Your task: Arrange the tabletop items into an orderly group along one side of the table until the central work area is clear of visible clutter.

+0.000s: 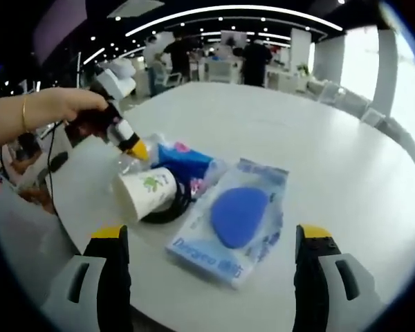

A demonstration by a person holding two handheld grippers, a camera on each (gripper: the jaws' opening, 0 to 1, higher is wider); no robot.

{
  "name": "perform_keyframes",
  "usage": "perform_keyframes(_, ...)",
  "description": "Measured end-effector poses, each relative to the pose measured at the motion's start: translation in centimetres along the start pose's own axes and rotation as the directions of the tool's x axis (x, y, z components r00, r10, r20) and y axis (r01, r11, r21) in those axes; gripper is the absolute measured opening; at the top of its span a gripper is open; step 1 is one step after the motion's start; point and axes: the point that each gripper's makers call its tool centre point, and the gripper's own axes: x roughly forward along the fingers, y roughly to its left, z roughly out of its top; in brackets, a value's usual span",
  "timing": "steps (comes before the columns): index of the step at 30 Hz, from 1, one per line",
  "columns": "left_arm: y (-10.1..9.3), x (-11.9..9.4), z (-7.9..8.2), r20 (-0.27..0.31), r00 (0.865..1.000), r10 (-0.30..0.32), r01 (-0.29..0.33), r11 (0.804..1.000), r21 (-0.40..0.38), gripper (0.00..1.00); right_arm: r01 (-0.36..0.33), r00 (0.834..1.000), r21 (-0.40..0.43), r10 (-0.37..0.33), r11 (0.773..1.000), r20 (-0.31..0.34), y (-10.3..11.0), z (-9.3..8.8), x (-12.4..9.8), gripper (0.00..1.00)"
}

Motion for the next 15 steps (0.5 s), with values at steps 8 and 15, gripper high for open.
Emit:
perform_keyframes(8,-0.31,0.35,-0.39,-0.011,1.0,-0.028,0.028,0.999,-0.031,0.37,0.003,1.0,-0.009,-0.003,1.0,0.009,-0.04,0.2,-0.05,0.99)
perform_keyframes(15,-0.45,-0.39,-0.7,-0.016,1.0,-0.019,0.02,0.999,0.047,0.34,-0.034,0.999,0.013,0.034,0.999,-0.003,0.6,-0.2,-0.01,0.99)
